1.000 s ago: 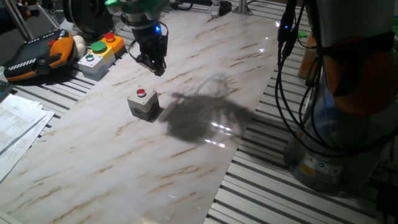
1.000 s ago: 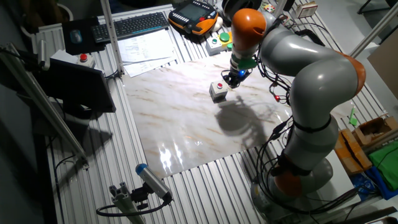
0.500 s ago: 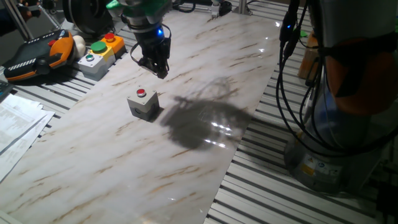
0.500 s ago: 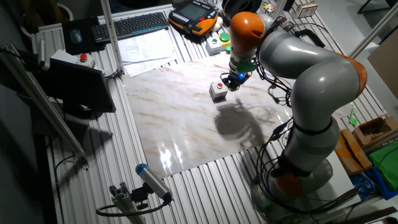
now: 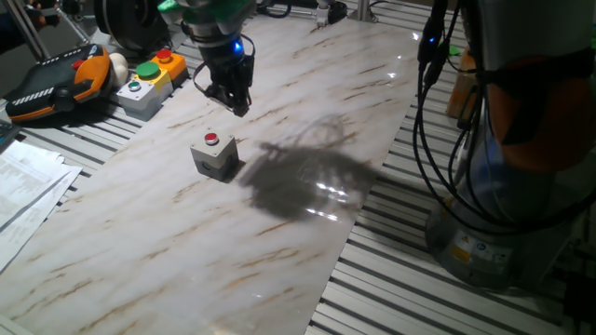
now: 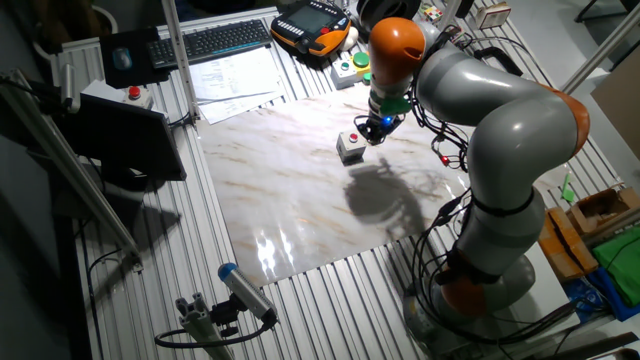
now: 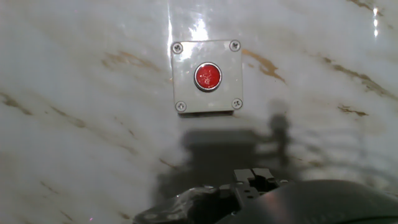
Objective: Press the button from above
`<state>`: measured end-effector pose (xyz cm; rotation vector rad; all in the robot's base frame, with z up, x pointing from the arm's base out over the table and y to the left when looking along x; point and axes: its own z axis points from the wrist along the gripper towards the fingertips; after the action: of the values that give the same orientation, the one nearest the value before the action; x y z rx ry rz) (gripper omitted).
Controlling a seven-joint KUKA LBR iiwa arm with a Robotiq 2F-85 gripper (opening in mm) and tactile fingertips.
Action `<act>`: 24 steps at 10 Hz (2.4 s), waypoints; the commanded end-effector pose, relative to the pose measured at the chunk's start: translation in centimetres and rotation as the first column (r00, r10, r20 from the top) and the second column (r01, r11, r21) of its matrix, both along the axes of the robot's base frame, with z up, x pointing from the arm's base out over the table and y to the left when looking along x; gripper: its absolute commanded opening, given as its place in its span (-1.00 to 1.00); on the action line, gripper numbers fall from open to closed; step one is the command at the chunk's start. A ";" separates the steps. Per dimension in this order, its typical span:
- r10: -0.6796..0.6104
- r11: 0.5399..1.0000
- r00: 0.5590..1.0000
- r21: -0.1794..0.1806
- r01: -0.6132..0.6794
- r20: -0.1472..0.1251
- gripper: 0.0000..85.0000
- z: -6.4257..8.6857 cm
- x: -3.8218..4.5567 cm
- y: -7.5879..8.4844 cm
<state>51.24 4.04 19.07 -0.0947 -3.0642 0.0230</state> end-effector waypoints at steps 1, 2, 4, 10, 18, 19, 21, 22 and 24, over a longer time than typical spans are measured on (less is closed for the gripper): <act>-0.007 1.000 1.000 -0.002 0.007 0.005 -0.98 -0.2 0.49 0.3; -0.019 1.000 1.000 -0.004 0.019 0.010 -0.98 -0.4 0.92 0.7; -0.041 0.999 0.999 -0.028 0.042 0.026 -0.98 -0.6 1.31 1.7; -0.096 0.995 0.995 -0.030 0.097 0.035 -0.98 0.0 2.03 2.1; -0.064 0.998 0.996 0.021 0.063 0.056 -0.98 -0.2 2.29 2.1; -0.063 0.998 0.996 0.021 0.062 0.056 -0.98 -0.2 2.40 2.1; -0.063 0.998 0.997 0.019 0.062 0.055 -0.98 -0.1 2.62 2.1; -0.061 0.998 0.997 0.017 0.060 0.053 -0.98 0.0 2.64 2.1; -0.059 0.998 0.997 0.017 0.059 0.052 -0.98 0.0 2.71 2.1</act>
<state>53.96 6.15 19.06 -0.1880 -3.1113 -0.0072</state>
